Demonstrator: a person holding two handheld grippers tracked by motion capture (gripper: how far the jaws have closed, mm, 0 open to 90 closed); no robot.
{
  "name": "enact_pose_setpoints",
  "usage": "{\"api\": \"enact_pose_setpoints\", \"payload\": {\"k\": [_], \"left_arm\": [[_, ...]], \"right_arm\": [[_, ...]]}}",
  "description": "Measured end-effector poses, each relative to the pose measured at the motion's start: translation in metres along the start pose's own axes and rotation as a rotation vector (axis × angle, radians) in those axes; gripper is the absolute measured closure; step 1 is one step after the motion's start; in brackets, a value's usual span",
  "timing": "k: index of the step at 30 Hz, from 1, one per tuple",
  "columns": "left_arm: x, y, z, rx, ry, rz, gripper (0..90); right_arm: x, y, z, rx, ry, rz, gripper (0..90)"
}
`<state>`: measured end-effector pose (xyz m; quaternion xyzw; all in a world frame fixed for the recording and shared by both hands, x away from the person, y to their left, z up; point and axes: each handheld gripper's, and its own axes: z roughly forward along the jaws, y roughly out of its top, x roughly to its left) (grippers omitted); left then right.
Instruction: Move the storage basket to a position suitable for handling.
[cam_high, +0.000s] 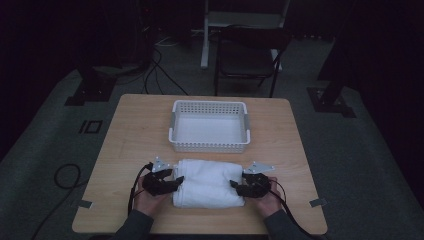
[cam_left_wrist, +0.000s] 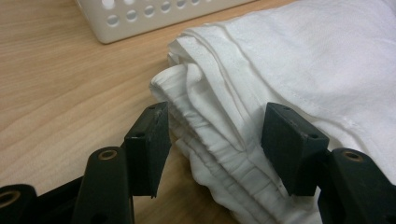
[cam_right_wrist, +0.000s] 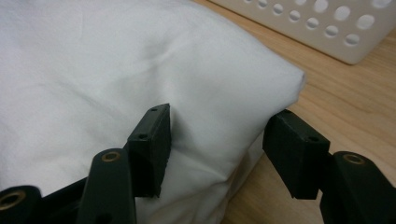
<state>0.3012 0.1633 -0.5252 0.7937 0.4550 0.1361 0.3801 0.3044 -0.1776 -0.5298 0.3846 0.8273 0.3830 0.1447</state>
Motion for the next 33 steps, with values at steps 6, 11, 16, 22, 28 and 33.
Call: {"api": "enact_pose_setpoints", "payload": {"k": [6,11,16,22,28,33], "left_arm": [[0.003,0.005,0.004,-0.001,0.004,-0.003,41.4],[0.006,0.008,0.007,-0.002,0.006,-0.004,41.4],[0.008,0.012,0.011,-0.003,0.016,-0.002,41.3],[0.012,0.017,0.015,-0.009,0.026,-0.009,41.3],[0.016,0.020,0.019,-0.016,0.031,-0.009,41.3],[0.017,0.022,0.021,-0.018,0.035,-0.010,41.3]], "right_arm": [[-0.005,0.004,0.003,0.002,-0.012,0.009,41.7],[-0.009,0.006,0.006,-0.002,-0.011,0.026,41.4],[-0.012,0.009,0.009,-0.002,-0.013,0.038,41.3],[-0.014,0.013,0.013,-0.004,-0.033,0.024,41.1],[-0.018,0.015,0.016,-0.003,-0.033,0.034,40.5],[-0.019,0.018,0.018,-0.001,-0.040,0.031,40.6]]}}
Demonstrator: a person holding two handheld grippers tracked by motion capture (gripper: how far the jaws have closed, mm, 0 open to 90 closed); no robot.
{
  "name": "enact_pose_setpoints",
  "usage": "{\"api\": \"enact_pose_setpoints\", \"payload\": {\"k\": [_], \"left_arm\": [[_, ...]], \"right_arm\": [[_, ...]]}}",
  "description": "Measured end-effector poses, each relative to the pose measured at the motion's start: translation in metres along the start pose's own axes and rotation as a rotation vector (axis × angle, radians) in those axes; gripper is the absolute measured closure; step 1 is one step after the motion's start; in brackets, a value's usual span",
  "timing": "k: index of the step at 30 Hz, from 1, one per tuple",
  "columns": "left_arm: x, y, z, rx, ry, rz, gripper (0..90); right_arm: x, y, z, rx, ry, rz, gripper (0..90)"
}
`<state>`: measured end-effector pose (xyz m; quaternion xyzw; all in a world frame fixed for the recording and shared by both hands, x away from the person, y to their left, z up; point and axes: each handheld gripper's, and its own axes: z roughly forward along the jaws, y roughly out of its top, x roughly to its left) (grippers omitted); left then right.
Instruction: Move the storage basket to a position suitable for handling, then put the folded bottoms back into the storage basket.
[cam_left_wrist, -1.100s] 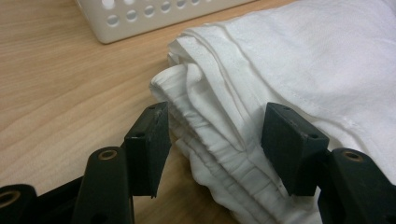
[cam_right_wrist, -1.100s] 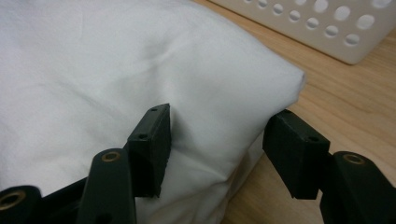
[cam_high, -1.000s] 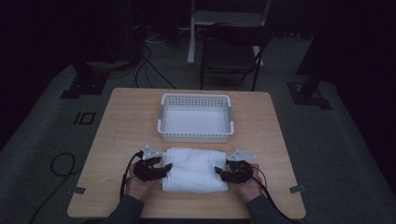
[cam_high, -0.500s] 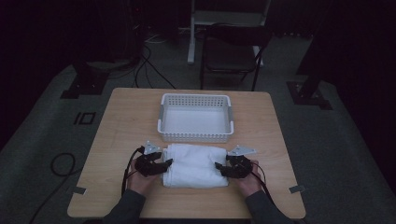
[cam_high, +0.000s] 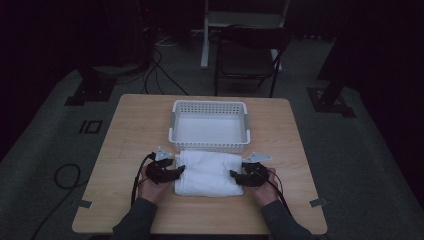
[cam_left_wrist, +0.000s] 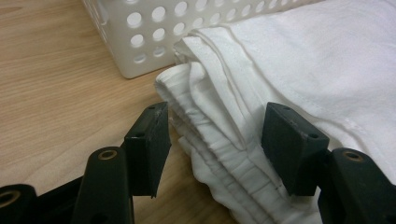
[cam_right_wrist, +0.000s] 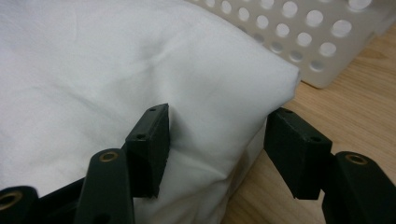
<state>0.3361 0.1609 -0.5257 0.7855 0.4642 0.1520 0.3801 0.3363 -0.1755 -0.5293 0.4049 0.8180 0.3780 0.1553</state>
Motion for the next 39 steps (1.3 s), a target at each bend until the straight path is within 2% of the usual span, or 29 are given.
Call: {"api": "enact_pose_setpoints", "payload": {"k": [23,31,34,36,39], "left_arm": [[0.005,0.003,0.005,-0.007,-0.005,-0.011,41.3],[0.003,0.003,0.004,-0.008,0.020,-0.021,39.2],[0.002,0.005,0.001,-0.012,0.026,-0.031,35.9],[0.005,0.007,-0.004,-0.029,0.017,-0.062,33.4],[0.006,0.008,-0.009,-0.062,-0.028,-0.087,28.5]], "right_arm": [[-0.004,0.005,0.005,0.012,-0.011,0.017,40.0],[-0.004,0.005,0.005,0.012,-0.017,0.025,37.7],[-0.004,0.005,0.003,0.012,-0.016,0.033,37.3],[-0.005,0.006,0.000,0.002,-0.012,0.046,36.1],[-0.007,0.007,-0.004,-0.024,0.012,0.071,34.6]]}}
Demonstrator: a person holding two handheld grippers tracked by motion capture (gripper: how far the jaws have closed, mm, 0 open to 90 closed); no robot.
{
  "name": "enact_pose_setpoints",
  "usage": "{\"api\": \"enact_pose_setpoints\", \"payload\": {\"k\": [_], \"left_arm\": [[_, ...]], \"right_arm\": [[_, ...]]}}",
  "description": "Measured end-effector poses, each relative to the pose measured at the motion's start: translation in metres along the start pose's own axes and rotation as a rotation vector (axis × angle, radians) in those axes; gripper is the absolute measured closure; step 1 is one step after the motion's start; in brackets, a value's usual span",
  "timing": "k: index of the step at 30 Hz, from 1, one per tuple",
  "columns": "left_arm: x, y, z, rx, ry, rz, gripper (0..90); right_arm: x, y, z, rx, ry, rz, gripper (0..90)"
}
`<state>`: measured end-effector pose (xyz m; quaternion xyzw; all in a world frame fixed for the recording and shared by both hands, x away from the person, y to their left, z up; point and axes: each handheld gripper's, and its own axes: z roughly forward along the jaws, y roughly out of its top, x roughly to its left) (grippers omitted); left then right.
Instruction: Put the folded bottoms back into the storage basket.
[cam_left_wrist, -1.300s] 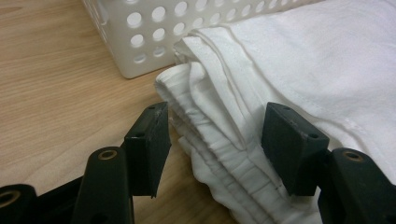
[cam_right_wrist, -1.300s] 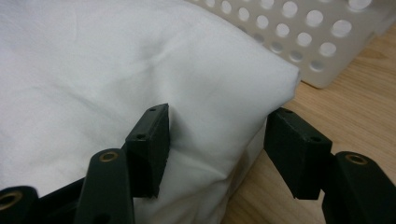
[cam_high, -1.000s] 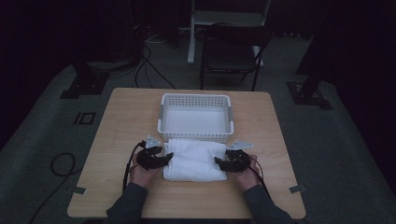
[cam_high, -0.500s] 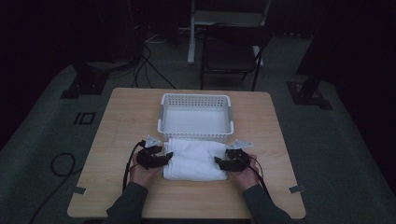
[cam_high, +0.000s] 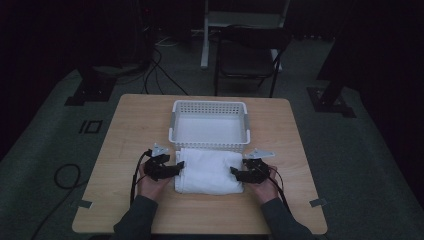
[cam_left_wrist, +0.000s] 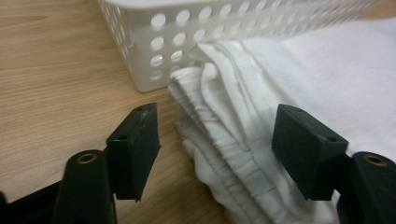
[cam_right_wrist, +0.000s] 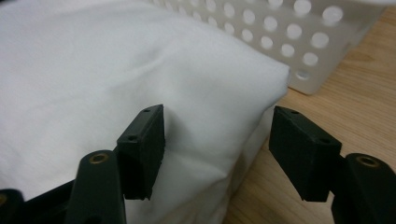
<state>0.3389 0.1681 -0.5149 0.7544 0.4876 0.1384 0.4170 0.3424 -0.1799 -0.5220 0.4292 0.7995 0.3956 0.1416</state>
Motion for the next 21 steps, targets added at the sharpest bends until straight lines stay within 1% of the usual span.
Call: {"api": "enact_pose_setpoints", "payload": {"k": [1,2,3,5,6,7,9,11,14,15,17,18,19,21], "left_arm": [[-0.001,0.000,-0.001,-0.011,-0.016,-0.006,25.2],[-0.001,0.000,-0.001,-0.014,-0.037,0.002,20.9],[-0.002,0.000,0.000,-0.010,-0.048,0.006,16.3],[-0.006,0.000,0.003,0.000,-0.035,-0.006,15.0],[-0.006,-0.001,0.004,0.005,-0.038,-0.009,15.0],[-0.006,-0.001,0.005,0.012,-0.034,-0.008,15.0],[-0.005,-0.003,0.007,0.032,-0.025,-0.020,13.9],[-0.003,-0.005,0.010,0.050,-0.023,-0.028,13.4],[0.001,-0.007,0.013,0.061,-0.027,-0.026,9.4],[0.003,-0.008,0.014,0.065,-0.034,-0.029,8.0],[0.005,-0.009,0.017,0.076,-0.040,-0.038,6.3],[0.006,-0.010,0.019,0.083,-0.047,-0.047,4.3],[0.009,-0.010,0.021,0.090,-0.062,-0.060,3.2],[0.013,-0.012,0.024,0.100,-0.084,-0.086,1.5]], "right_arm": [[0.000,0.000,-0.001,-0.007,0.005,0.006,32.7],[0.001,0.001,-0.002,-0.012,0.005,0.012,31.4],[0.001,0.001,-0.003,-0.014,0.014,0.022,30.5],[0.003,0.000,-0.003,-0.013,0.020,0.030,27.6],[0.004,0.000,-0.003,-0.010,0.020,0.031,26.5],[0.004,0.000,-0.002,-0.002,0.028,0.032,25.4],[0.004,-0.001,0.000,0.009,0.049,0.045,21.8],[0.004,-0.002,0.001,0.016,0.031,0.047,18.6],[0.003,-0.003,0.004,0.024,0.025,0.057,14.4],[0.002,-0.003,0.006,0.032,0.031,0.057,13.9],[-0.001,-0.004,0.010,0.044,0.045,0.077,12.2],[-0.003,-0.005,0.012,0.050,0.061,0.089,12.0],[-0.005,-0.006,0.014,0.053,0.074,0.104,11.5],[-0.008,-0.006,0.016,0.055,0.084,0.118,11.5]]}}
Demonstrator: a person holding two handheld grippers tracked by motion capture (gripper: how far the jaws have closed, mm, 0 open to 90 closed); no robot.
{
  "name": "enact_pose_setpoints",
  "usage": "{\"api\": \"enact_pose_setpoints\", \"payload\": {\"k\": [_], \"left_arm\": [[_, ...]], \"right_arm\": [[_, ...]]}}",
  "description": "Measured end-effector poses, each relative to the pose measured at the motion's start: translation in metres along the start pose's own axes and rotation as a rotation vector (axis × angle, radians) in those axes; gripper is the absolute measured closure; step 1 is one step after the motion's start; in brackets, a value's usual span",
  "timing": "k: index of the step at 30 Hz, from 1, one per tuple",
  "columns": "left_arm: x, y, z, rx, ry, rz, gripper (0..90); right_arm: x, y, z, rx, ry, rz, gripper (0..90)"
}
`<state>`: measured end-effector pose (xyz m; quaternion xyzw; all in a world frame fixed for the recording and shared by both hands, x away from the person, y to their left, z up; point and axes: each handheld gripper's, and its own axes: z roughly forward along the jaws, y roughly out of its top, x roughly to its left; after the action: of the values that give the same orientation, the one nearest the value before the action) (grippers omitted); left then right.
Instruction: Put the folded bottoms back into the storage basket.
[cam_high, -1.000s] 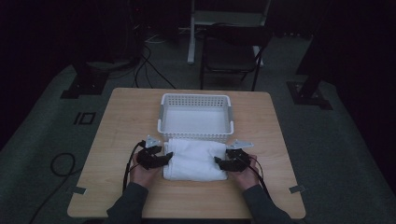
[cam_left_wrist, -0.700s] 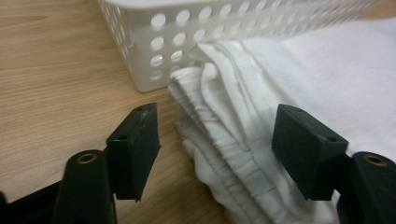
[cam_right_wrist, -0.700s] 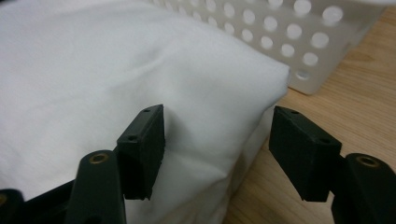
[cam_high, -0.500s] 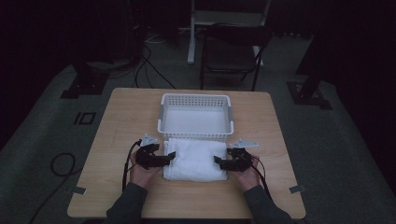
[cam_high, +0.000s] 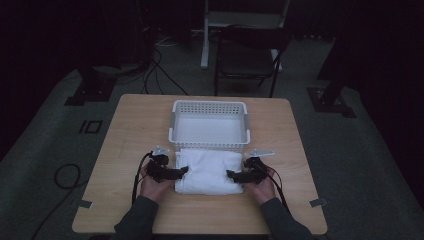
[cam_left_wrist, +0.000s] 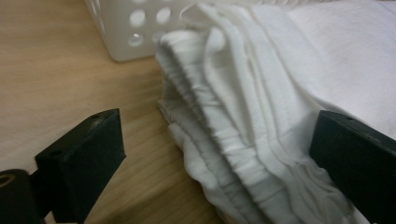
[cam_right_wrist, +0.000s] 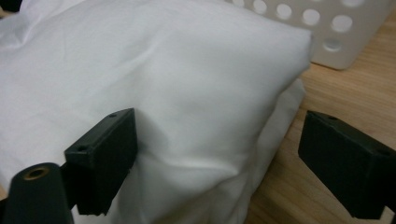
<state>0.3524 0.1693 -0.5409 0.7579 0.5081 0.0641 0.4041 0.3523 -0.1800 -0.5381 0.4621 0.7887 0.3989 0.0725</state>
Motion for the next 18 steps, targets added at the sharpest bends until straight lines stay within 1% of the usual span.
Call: {"api": "enact_pose_setpoints", "payload": {"k": [4,7,12,14,15,16,17,18], "left_arm": [[0.005,-0.001,0.004,0.018,-0.039,-0.022,1.3],[0.009,-0.002,0.006,0.030,-0.078,-0.048,1.4],[0.011,-0.002,0.006,0.027,-0.101,-0.039,2.1],[0.011,-0.002,0.007,0.026,-0.122,-0.044,4.8],[0.011,-0.002,0.007,0.025,-0.131,-0.044,6.3],[0.012,-0.002,0.007,0.027,-0.148,-0.047,8.0],[0.013,-0.002,0.007,0.027,-0.178,-0.060,12.2],[0.013,-0.002,0.008,0.028,-0.194,-0.067,15.5]], "right_arm": [[-0.002,0.000,0.003,0.008,0.016,0.014,11.3],[-0.007,0.000,0.006,0.015,0.042,0.037,11.2],[-0.011,-0.001,0.009,0.021,0.069,0.063,11.3],[-0.013,-0.001,0.010,0.021,0.084,0.078,11.5],[-0.013,-0.001,0.011,0.021,0.084,0.076,12.0],[-0.013,-0.001,0.011,0.023,0.090,0.076,14.1],[-0.014,-0.001,0.011,0.024,0.102,0.077,16.0],[-0.014,-0.001,0.011,0.023,0.116,0.080,18.1]]}}
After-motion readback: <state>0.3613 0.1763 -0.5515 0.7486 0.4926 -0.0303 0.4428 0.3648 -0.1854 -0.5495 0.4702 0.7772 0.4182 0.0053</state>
